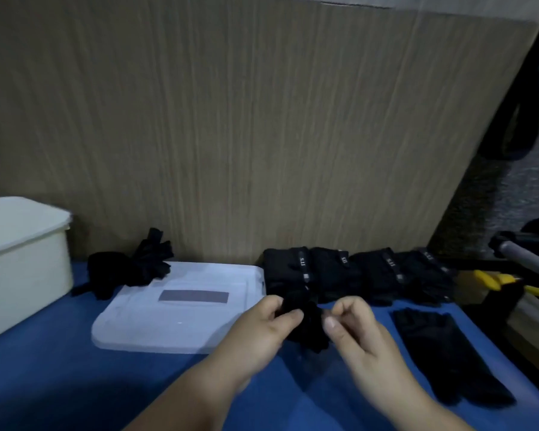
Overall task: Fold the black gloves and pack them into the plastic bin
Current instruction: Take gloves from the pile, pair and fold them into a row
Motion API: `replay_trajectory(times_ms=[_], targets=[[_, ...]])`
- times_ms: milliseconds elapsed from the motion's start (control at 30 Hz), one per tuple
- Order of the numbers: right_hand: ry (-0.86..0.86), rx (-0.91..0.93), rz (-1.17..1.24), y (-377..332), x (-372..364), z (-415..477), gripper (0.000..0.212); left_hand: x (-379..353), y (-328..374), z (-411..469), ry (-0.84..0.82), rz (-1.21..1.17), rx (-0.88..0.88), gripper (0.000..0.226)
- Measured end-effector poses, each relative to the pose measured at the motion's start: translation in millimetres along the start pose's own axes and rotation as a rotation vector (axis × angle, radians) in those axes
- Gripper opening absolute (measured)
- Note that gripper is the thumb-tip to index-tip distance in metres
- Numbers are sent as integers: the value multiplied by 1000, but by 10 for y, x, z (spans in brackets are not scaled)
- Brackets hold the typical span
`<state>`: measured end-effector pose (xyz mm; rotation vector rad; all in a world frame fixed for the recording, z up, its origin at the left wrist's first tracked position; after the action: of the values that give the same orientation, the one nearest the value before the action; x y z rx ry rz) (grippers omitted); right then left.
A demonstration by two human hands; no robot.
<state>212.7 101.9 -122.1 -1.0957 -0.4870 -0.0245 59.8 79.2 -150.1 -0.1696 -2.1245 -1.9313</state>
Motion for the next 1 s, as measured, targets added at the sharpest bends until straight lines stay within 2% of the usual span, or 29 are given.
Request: replay_trajectory(times_ms=[67, 167, 267, 367, 500, 700, 867, 1000], targets=[[57, -80, 123, 80, 208, -27, 35, -166, 68, 21, -39, -6, -15, 28], [22, -184, 211, 222, 379, -56, 37, -371, 204, 54, -89, 10, -67, 9], [-8, -132, 164, 208, 481, -93, 21, -534, 296, 53, -131, 67, -122, 12], [-27, -109, 170, 204, 546, -130, 22, -613, 265, 34, -130, 86, -141, 12], [-111, -92, 64, 223, 552, -161, 25, -654, 179, 31, -56, 72, -173, 14], [-100, -46, -38, 277, 574, -152, 26, -692, 132, 113, 64, 205, -275, 20], [-105, -7, -124, 325, 511, -123, 21, -556, 129, 118, 256, 249, -303, 18], [-74, 42, -163, 295, 519, -120, 25, -597, 84, 154, 233, 259, -262, 19]])
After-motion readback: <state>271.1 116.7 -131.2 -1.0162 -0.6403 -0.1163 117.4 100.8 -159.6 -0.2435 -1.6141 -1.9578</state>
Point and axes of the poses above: each hand's wrist, its own z-axis towards the middle knuckle, its own x-axis out of the back of the hand, y = z × x, the point moved 9 cm from there along z, towards the middle knuckle, and after that the axes turned 5 degrees about z, right-handed, at the moved point
